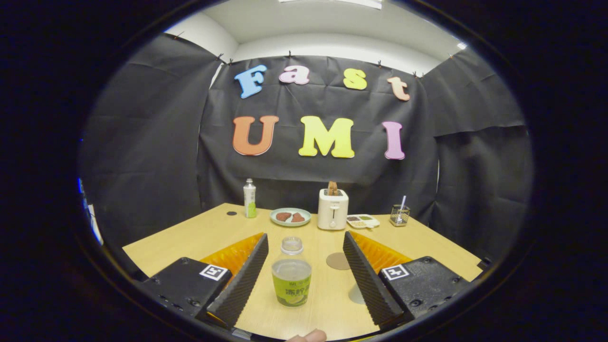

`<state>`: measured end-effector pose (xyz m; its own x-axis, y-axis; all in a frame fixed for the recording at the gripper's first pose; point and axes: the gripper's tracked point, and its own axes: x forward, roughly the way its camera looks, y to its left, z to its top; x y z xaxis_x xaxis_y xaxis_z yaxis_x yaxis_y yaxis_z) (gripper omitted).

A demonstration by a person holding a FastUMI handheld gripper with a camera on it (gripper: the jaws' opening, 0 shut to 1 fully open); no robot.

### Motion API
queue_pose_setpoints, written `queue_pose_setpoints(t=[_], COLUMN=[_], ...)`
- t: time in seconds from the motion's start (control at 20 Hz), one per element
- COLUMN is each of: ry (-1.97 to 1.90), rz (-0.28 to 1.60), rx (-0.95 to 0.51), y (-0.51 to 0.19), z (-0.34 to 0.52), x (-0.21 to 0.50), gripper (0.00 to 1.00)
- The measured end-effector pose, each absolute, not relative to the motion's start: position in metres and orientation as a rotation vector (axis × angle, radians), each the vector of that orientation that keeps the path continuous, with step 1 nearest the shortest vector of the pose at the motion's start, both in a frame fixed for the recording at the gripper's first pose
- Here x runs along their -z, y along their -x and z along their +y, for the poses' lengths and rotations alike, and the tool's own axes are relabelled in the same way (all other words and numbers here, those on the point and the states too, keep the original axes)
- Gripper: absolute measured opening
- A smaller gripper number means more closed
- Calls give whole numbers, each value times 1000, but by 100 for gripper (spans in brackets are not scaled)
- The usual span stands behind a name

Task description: Take the bottle from table, then pour the juice into the cup, finally place the bottle on the coaster

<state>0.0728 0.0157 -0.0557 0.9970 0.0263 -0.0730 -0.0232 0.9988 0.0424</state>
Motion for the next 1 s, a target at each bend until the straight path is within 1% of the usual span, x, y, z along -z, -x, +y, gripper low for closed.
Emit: queue_pose_setpoints(t=[0.6, 0.8, 1.0], ry=[-26, -16, -25], rz=[135, 183, 233], rx=[-85, -56, -70], y=[-114, -125, -135], z=[44, 42, 46], x=[99, 119, 138], gripper=[100, 100, 100])
